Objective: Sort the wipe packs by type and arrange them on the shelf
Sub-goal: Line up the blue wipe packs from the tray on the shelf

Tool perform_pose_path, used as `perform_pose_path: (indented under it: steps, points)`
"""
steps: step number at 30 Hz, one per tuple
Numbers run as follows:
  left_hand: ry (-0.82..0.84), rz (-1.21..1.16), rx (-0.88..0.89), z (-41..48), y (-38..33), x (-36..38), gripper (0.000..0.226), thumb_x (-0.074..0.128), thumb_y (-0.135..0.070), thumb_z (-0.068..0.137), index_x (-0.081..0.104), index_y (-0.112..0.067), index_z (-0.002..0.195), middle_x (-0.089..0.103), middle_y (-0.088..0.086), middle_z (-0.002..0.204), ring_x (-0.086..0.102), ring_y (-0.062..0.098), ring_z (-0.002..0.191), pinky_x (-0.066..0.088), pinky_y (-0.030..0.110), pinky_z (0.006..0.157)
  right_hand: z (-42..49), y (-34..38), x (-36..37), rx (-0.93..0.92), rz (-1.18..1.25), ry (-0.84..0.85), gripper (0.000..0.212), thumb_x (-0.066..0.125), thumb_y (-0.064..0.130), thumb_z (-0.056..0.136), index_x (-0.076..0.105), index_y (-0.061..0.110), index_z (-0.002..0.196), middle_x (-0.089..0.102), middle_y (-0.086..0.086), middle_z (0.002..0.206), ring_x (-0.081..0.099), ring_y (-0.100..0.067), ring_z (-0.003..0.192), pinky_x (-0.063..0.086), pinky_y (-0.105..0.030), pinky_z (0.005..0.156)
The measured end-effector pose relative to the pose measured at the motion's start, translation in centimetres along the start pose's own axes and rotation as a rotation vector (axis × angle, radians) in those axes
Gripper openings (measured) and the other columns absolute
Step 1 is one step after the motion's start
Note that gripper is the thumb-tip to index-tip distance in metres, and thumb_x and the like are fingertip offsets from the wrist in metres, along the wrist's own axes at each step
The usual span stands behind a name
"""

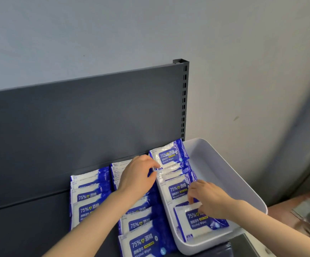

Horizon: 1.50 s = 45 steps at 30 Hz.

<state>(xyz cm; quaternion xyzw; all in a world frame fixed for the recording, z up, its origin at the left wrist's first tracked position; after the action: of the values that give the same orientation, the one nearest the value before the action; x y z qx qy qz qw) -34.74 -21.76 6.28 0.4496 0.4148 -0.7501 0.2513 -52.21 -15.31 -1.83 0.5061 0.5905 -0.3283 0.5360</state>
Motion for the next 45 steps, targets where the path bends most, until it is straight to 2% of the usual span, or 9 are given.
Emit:
perform_pose_path:
  steps: [6,11,15,18,23,30,38,42,45]
  points:
    - [0.239,0.132,-0.01,2.9,-3.5,4.6,0.033,0.061,-0.024,0.09,0.062,-0.029,0.122,0.056,-0.006,0.13,0.052,0.016,0.118,0.046,0.032,0.095,-0.4,0.1,1.4,-0.044,-0.049,0.087,0.078,0.075,0.05,0.071,0.035,0.032,0.136,0.04,0.006,0.135,0.036,-0.015,0.125,0.034,-0.033,0.105]
    - [0.426,0.332,-0.059,4.3,-4.3,8.4,0.04,0.066,-0.019,0.084,0.058,-0.017,0.123,0.057,0.006,0.125,0.056,0.026,0.11,0.051,0.036,0.082,-0.7,-0.2,1.1,-0.042,0.078,0.087,0.056,0.075,0.047,0.074,0.046,0.029,0.118,0.052,0.009,0.127,0.048,-0.011,0.118,0.045,-0.028,0.091]
    - [0.47,0.402,-0.095,5.0,-4.5,10.0,0.052,0.077,-0.036,0.076,0.055,-0.013,0.117,0.054,0.005,0.119,0.055,0.026,0.107,0.051,0.038,0.081,-1.3,-0.4,-0.1,-0.067,0.067,0.041,0.039,0.069,0.034,0.082,0.044,0.024,0.11,0.057,0.005,0.125,0.053,-0.015,0.113,0.042,-0.025,0.074]
    - [0.481,0.449,-0.109,5.2,-4.6,11.0,0.067,0.083,-0.044,0.068,0.049,-0.014,0.118,0.053,0.005,0.12,0.052,0.025,0.111,0.049,0.038,0.082,-1.7,-0.9,-1.7,-0.149,-0.063,-0.121,0.044,0.061,0.026,0.088,0.042,0.028,0.127,0.053,0.004,0.127,0.048,-0.018,0.117,0.04,-0.028,0.08]
    - [0.511,0.509,-0.104,5.1,-4.4,11.9,0.07,0.083,-0.045,0.068,0.048,-0.012,0.12,0.053,0.007,0.124,0.051,0.025,0.115,0.046,0.035,0.089,-2.5,-1.5,0.1,-0.191,-0.149,-0.046,0.044,0.058,0.028,0.091,0.04,0.022,0.131,0.048,-0.001,0.133,0.046,-0.021,0.12,0.041,-0.031,0.089]
    - [0.554,0.463,-0.1,4.3,-5.3,12.1,0.062,0.079,-0.04,0.073,0.044,-0.017,0.118,0.059,0.003,0.117,0.059,0.024,0.104,0.05,0.037,0.082,-2.1,-1.9,-0.1,-0.142,-0.181,-0.052,0.035,0.058,0.023,0.089,0.045,0.019,0.122,0.056,-0.003,0.124,0.053,-0.025,0.111,0.038,-0.029,0.078]
    - [0.403,0.182,-0.141,4.3,-5.4,8.5,0.046,0.075,-0.032,0.078,0.046,-0.025,0.113,0.058,-0.006,0.118,0.053,0.018,0.09,0.037,0.03,0.064,-3.0,-4.2,-3.1,-0.002,-0.026,-0.109,0.032,0.06,0.032,0.084,0.05,0.025,0.114,0.059,0.009,0.119,0.056,-0.017,0.106,0.041,-0.027,0.072]
    - [0.285,0.054,-0.15,5.1,-4.9,4.6,0.056,0.076,-0.033,0.077,0.05,-0.029,0.126,0.056,-0.009,0.132,0.055,0.015,0.116,0.046,0.031,0.085,-3.3,-4.0,-6.3,0.078,-0.004,-0.25,0.026,0.059,0.028,0.081,0.049,0.026,0.105,0.061,0.01,0.106,0.055,-0.017,0.097,0.044,-0.029,0.068]
    - [0.21,0.039,-0.139,5.4,-4.3,1.1,0.046,0.075,-0.033,0.077,0.057,-0.027,0.119,0.061,-0.009,0.122,0.058,0.015,0.108,0.049,0.033,0.083,-3.4,-3.1,-8.6,0.122,0.022,-0.347,0.026,0.057,0.025,0.08,0.05,0.027,0.105,0.061,0.012,0.102,0.055,-0.015,0.095,0.048,-0.031,0.069]
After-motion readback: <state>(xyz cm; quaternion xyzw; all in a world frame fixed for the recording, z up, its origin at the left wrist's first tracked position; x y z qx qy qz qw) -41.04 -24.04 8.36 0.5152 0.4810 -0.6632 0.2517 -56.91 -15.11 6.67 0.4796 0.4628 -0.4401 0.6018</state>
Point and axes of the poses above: each hand's wrist, its own z-axis towards the middle knuckle, its own x-axis out of the palm, y = z × x, the point moved 7 cm from there along z, towards the middle knuckle
